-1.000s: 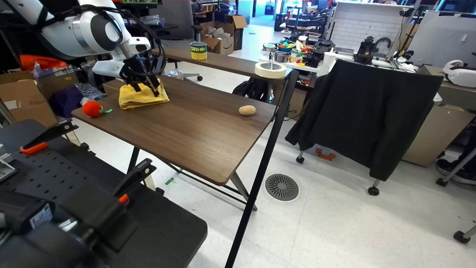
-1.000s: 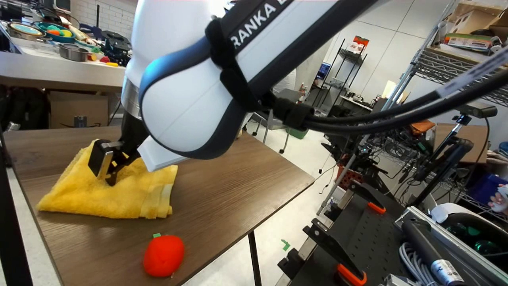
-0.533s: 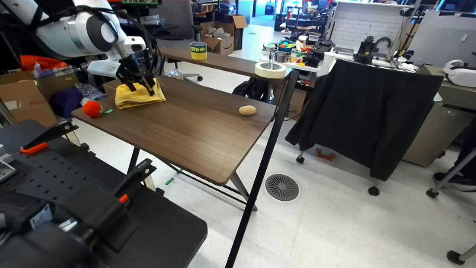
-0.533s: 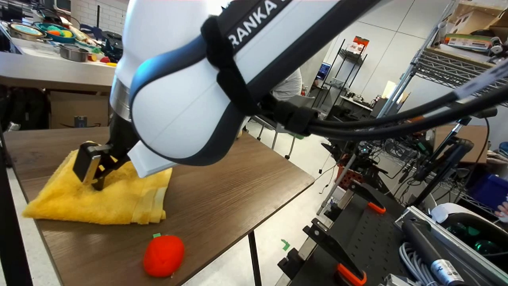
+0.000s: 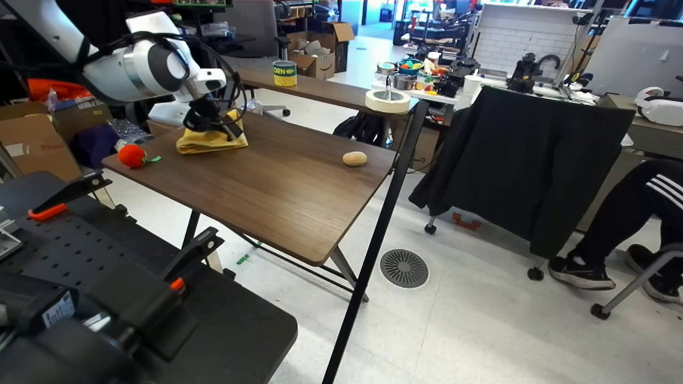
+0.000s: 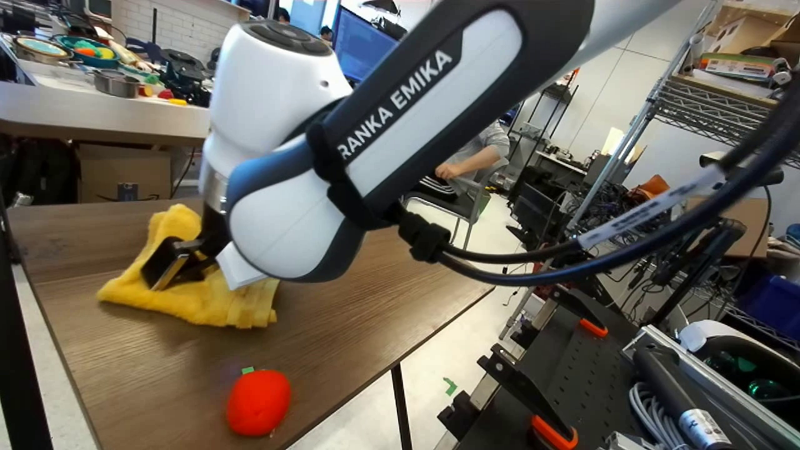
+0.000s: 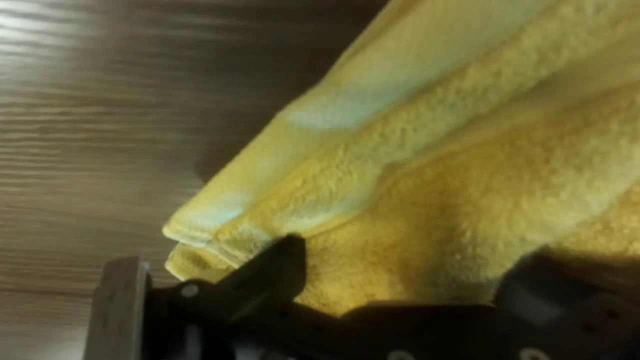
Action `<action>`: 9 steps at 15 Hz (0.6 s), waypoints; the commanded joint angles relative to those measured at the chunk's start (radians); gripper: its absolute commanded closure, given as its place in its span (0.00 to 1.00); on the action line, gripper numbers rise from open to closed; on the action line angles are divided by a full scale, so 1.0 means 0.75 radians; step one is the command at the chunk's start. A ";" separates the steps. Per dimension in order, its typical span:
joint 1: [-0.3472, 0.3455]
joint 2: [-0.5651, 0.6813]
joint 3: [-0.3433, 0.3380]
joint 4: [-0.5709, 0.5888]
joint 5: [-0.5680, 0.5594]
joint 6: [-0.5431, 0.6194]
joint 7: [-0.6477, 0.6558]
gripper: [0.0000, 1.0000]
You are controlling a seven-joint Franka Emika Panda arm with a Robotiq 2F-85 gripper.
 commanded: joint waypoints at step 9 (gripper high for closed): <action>-0.029 0.254 -0.344 0.168 0.013 0.015 0.494 0.00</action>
